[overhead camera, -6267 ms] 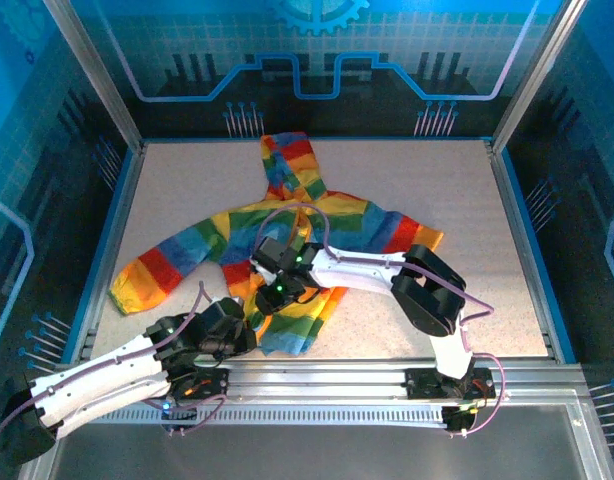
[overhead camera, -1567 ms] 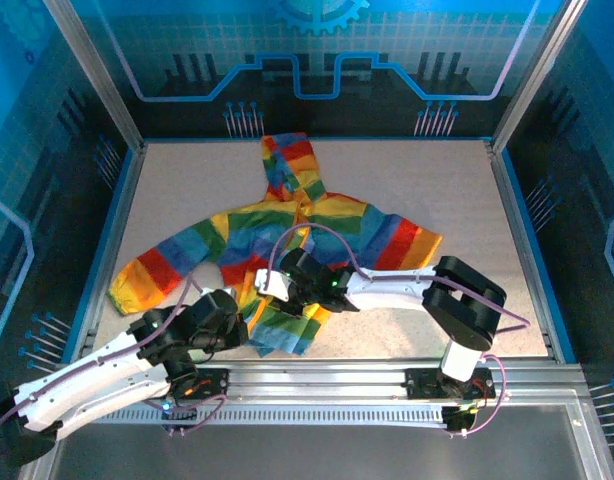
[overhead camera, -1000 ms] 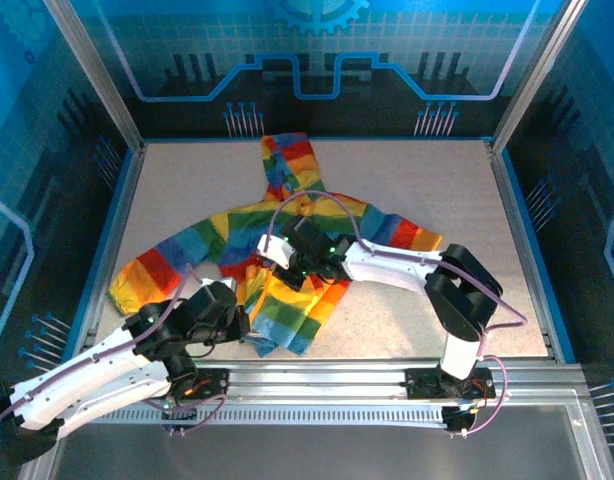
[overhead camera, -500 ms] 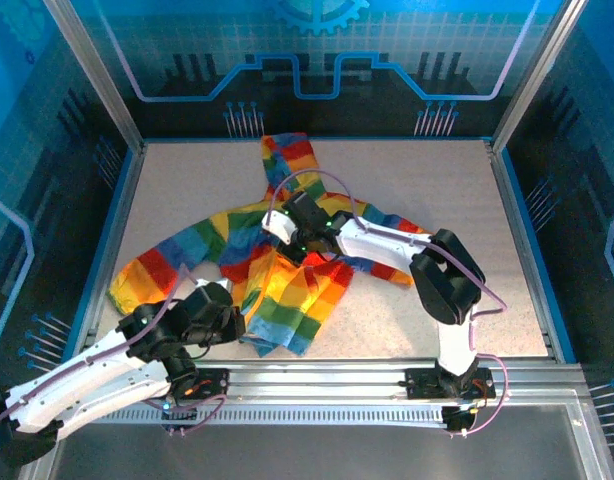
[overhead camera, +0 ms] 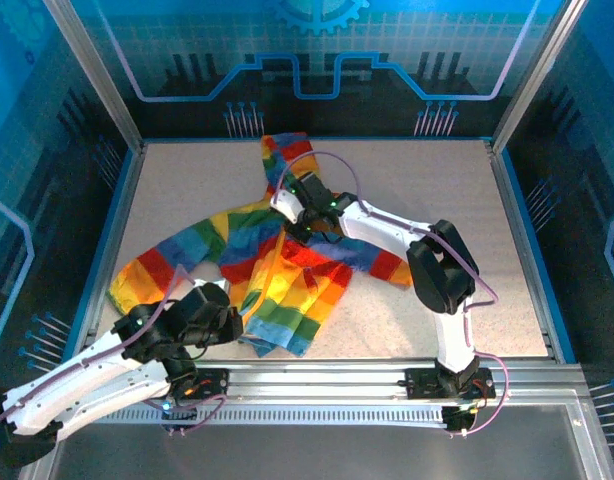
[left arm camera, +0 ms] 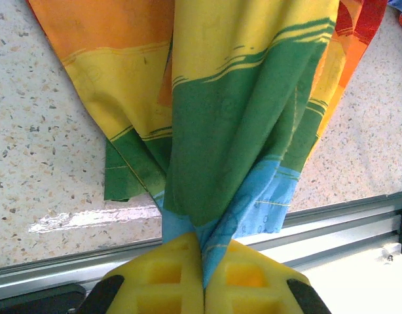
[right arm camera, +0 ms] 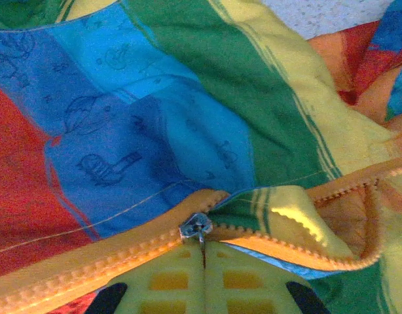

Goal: Zip up the jacket

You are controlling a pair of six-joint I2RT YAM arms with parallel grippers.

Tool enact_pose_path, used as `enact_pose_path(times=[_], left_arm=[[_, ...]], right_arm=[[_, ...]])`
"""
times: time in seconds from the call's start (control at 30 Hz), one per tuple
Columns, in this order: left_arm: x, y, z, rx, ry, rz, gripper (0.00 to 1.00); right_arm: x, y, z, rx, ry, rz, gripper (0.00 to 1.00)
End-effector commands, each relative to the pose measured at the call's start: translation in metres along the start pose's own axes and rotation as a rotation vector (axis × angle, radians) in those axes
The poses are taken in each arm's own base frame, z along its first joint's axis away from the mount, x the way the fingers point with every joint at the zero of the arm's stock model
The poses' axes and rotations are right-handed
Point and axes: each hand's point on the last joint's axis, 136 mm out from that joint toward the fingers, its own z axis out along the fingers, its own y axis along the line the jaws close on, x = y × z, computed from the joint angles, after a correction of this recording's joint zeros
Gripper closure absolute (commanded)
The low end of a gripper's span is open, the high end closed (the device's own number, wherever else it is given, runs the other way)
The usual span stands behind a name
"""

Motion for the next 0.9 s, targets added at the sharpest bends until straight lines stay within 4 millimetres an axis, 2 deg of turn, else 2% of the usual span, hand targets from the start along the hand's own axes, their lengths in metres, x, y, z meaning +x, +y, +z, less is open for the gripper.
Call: enact_pose_path(times=[0.0, 0.47, 0.87], left_arm=[[0.012, 0.007, -0.01, -0.013, 0.052, 0.027, 1.0], [0.017, 0.014, -0.014, -0.008, 0.057, 0.012, 1.0], [0.018, 0.011, -0.013, 0.026, 0.054, -0.006, 1.0]], right_arm=[[-0.006, -0.043, -0.002, 0.11, -0.003, 0.019, 1.0], [-0.019, -0.092, 0.005, 0.173, 0.011, 0.028, 1.0], [-0.015, -0.143, 0.012, 0.222, 0.023, 0.08, 1.0]])
